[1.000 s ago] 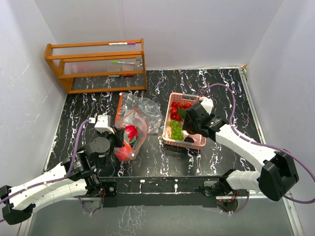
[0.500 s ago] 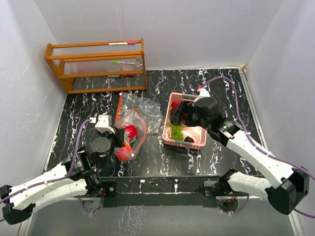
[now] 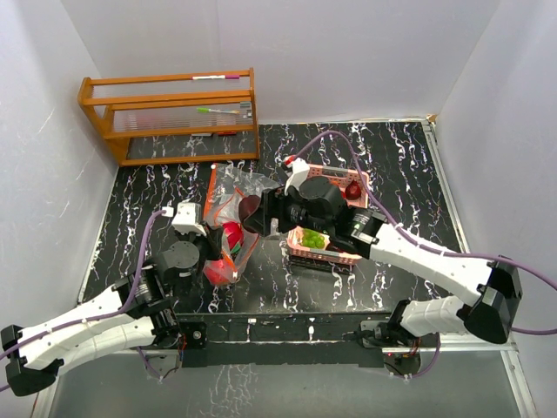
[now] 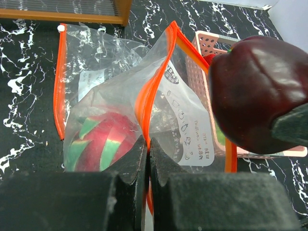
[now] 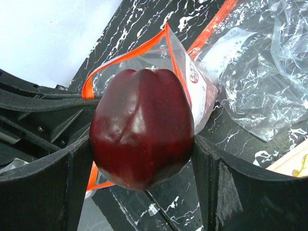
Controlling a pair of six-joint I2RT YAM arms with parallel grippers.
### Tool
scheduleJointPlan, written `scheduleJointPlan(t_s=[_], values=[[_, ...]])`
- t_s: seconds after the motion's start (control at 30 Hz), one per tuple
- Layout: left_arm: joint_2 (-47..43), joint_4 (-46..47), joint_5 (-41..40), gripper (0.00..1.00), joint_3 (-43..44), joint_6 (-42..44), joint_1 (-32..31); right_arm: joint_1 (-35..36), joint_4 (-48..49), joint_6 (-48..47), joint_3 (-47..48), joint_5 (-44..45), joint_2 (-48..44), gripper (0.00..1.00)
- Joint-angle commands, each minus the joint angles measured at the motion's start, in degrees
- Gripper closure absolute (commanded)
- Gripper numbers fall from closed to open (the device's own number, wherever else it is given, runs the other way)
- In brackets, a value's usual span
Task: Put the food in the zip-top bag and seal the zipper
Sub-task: Place the fake fruit in the zipper food storage bag.
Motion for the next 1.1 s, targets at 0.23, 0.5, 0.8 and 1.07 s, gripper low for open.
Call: scheduleJointPlan(t_s=[0.23,0.5,0.8,1.07], values=[[-0.9,1.0,-0.2,1.00,0.4,0.0,0.2,2.4,6.8,0.5,8.1,-0.1,7.8,0.35],[-2.4,0.1,-0.7,1.00,0.8,0.6,0.2,4.0,-2.0,0.3,14.7,6.7,13.6,0.17],[-1.6,0.9,-0.3,1.00,0.9,0.7,0.2,4.3,-3.4,-0.4,14.1,7.5,10.2,0.02],[-0.1,2.3,0.2,1.00,1.1,1.0,0.2,4.6,-5.6,1.2,12.3,10.8,3.4,0.02]])
